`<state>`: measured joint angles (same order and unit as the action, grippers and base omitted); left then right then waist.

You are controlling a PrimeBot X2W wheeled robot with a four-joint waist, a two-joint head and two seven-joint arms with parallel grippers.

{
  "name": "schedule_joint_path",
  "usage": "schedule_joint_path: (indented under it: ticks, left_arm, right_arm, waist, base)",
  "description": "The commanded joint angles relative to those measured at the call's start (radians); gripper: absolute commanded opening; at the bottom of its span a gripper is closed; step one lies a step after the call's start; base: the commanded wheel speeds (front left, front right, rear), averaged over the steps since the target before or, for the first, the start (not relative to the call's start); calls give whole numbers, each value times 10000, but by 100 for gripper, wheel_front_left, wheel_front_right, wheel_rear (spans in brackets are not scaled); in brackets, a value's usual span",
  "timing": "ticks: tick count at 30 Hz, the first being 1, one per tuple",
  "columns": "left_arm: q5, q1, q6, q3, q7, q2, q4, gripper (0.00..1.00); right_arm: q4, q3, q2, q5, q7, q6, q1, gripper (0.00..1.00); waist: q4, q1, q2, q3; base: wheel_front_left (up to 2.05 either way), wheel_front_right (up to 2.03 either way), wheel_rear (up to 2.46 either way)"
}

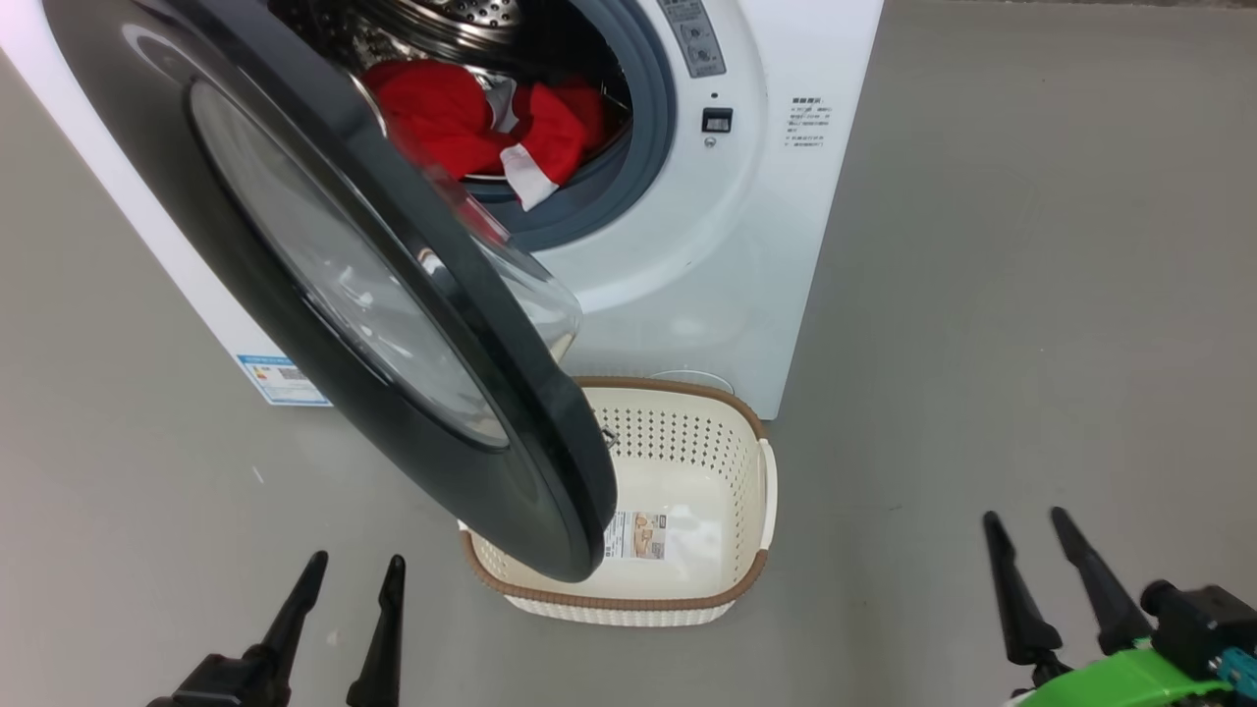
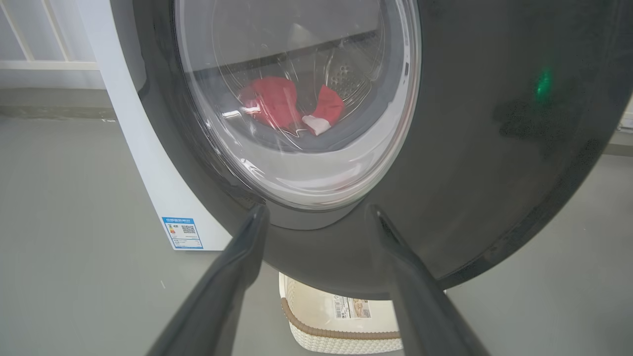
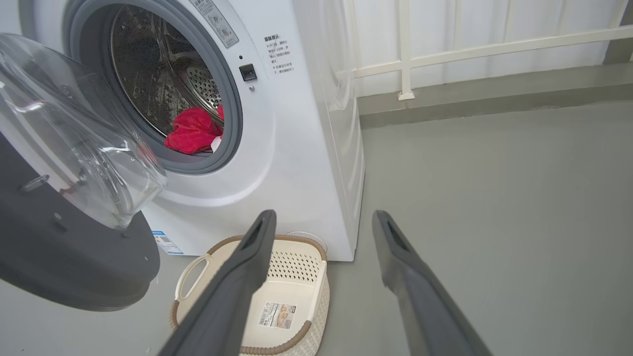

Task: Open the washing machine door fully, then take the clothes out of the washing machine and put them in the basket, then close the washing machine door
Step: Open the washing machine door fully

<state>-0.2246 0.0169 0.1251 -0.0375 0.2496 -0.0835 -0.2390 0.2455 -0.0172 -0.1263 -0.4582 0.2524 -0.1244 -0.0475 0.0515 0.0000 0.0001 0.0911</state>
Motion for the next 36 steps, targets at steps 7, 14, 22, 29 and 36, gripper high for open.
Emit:
schedule_joint_path:
  ticks: [7,14,22,29,36]
  left_arm:
    - [-75,156,56,343,122,-55,199,100]
    - [-76,54,56,298,122,5,169,100]
    - [-65,60,56,281,122,28,186,100]
    - [-48,44,56,276,122,55,201,100]
    - [-70,71,56,210,122,69,228,100]
  right_arm:
    - [-880,913,609,1593,92,-63,-689,100]
    - [-852,1026,726,2014,93,-63,-938,100]
    - [-899,1053,752,2065,93,-63,-896,100]
    - [-907,978,758,1781,93,-63,-808,100]
    - [-1007,425,759,746,93,-63,-315,100]
  waist:
    - [70,0,-1,-149]
    - [101,0,-1,-240]
    - [148,0,-1,-241]
    - [207,0,-1,-259]
    - [333,0,-1,-170]
  base:
    - [0,0,0]
    - [0,0,0]
    - [0,0,0]
    - [0,0,0]
    - [0,0,0]
